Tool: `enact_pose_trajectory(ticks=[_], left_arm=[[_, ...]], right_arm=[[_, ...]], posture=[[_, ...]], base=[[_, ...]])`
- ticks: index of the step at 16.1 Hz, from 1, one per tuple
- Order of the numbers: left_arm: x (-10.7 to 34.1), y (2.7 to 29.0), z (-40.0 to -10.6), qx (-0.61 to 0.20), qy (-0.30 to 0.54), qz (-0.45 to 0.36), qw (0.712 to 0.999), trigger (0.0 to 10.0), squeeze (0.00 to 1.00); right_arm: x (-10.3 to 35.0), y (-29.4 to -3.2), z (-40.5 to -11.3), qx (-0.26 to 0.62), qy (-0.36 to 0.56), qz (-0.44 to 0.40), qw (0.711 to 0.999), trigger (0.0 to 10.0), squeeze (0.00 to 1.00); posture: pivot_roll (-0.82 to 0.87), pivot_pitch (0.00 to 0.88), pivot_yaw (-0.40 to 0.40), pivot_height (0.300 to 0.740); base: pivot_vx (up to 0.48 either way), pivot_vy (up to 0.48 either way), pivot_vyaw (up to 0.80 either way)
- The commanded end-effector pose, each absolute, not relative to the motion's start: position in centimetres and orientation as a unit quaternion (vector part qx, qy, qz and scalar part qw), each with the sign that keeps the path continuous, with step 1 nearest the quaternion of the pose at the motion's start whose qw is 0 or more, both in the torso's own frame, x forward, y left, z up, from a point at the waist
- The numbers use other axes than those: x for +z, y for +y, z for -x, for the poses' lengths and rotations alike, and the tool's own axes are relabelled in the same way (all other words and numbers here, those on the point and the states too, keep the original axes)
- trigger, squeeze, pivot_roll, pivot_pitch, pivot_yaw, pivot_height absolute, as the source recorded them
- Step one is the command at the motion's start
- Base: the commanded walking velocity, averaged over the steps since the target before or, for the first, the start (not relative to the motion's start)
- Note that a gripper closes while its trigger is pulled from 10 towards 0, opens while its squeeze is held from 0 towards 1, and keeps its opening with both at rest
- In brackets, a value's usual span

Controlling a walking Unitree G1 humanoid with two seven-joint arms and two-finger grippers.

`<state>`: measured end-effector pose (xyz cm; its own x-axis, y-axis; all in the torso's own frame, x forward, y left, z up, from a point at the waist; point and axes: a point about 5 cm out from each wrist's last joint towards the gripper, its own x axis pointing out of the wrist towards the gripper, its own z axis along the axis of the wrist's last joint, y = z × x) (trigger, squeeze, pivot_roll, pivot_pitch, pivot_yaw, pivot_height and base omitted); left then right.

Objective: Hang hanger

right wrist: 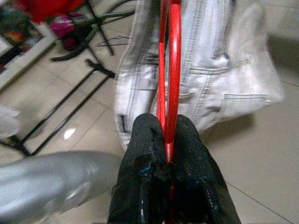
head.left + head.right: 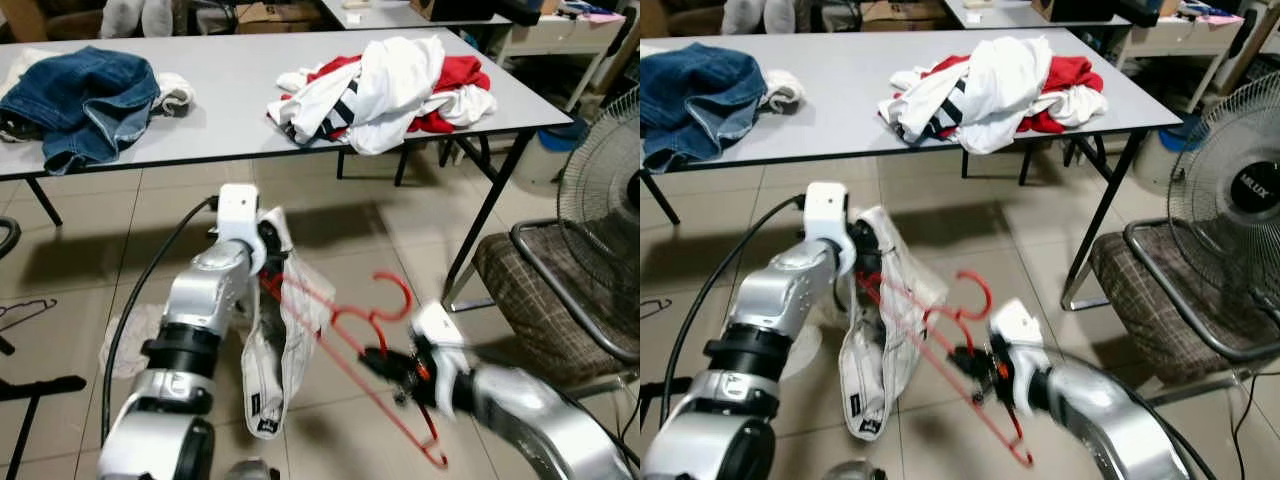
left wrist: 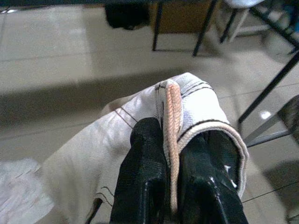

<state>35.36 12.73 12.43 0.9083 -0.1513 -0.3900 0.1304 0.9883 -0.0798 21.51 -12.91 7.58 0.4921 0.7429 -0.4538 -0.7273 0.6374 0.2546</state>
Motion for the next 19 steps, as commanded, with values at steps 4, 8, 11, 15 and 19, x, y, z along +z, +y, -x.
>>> enact_pose_trajectory(ticks=[4,8,11,15,19], left_arm=[[14.7,10.6,-35.4,-0.101,0.160,0.030,0.981,0.0,0.00],[14.1,11.1,-35.1,-0.082,0.164,0.002,0.983,0.0,0.00],[13.9,11.2,-35.0,-0.085,0.165,-0.010,0.983,0.0,0.00],[14.6,8.8,-34.4,-0.181,0.155,0.006,0.971,0.0,0.00],[16.1,5.7,-32.7,-0.300,0.184,0.088,0.932,0.0,0.00]], right_arm=[[6.1,-12.5,-24.0,0.371,0.305,-0.045,0.876,10.0,0.00],[6.2,-13.4,-24.5,0.283,0.297,-0.098,0.907,10.0,0.00],[7.3,-15.2,-24.3,0.226,0.258,-0.124,0.931,10.0,0.00],[7.3,-16.3,-24.7,0.187,0.247,-0.125,0.942,10.0,0.00],[6.1,-14.6,-25.1,0.230,0.267,-0.125,0.928,10.0,0.00]], posture=[[0.01,0.000,0.002,0.740],[0.01,0.000,-0.001,0.740],[0.01,0.000,0.003,0.740],[-0.01,0.000,0.019,0.740],[-0.02,0.000,0.023,0.740]], base=[[0.000,0.000,0.00],[0.000,0.000,0.00],[0.000,0.000,0.00],[0.000,0.000,0.00],[0.000,0.000,0.00]])
